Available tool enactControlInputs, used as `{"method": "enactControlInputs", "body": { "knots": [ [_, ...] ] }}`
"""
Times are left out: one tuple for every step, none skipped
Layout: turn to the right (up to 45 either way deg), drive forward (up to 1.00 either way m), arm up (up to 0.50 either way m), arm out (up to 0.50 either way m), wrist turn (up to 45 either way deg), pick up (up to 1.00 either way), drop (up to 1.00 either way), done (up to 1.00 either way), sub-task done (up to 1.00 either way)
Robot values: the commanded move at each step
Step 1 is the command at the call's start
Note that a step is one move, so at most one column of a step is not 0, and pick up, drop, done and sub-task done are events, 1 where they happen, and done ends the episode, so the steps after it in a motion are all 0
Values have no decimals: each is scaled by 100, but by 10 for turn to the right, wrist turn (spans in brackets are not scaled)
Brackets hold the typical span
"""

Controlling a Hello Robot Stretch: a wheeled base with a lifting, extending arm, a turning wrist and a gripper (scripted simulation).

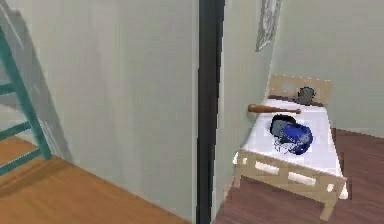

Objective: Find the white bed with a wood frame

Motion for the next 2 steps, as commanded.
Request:
{"method": "enactControlInputs", "body": {
  "knots": [
    [-300,0,0,0,0,0,0,0,0],
    [0,100,0,0,0,0,0,0,0]
  ]
}}
